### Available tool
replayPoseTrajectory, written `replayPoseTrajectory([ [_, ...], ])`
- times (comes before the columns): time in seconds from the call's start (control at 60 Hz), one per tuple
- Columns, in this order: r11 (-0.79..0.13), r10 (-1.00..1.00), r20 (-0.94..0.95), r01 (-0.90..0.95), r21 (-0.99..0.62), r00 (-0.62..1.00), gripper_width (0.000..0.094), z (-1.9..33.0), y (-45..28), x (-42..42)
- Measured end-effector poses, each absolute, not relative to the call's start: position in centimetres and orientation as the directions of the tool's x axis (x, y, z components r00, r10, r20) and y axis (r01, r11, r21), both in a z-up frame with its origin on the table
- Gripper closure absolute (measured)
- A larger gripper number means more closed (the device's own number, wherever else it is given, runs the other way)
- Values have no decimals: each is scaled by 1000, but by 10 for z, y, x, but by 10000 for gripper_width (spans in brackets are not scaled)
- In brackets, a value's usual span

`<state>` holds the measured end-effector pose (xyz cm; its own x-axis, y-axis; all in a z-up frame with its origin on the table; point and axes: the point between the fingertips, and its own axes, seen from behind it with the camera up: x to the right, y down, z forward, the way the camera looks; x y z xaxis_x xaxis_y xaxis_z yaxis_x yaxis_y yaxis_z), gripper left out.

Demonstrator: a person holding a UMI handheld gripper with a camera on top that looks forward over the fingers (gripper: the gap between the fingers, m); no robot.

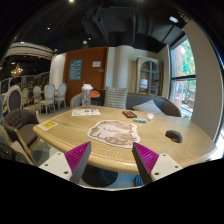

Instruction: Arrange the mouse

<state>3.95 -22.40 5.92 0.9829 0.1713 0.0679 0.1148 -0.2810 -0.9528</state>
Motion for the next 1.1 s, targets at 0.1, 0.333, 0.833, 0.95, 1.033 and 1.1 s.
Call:
replayPoseTrajectory([
  [0.1,-325,159,29,80,-942,987,82,53,-210,56],
  [0.333,-378,-59,113,82,-922,992,84,58,-162,214],
  [0.833,-584,-142,143,33,-811,980,100,-4,-4,387],
  [0.95,-585,-211,115,-32,-810,971,117,-8,26,412],
  [1.033,-589,-258,78,-93,-802,963,222,-15,41,422],
  [1.1,-582,-285,11,-164,-797,958,449,-19,48,419],
])
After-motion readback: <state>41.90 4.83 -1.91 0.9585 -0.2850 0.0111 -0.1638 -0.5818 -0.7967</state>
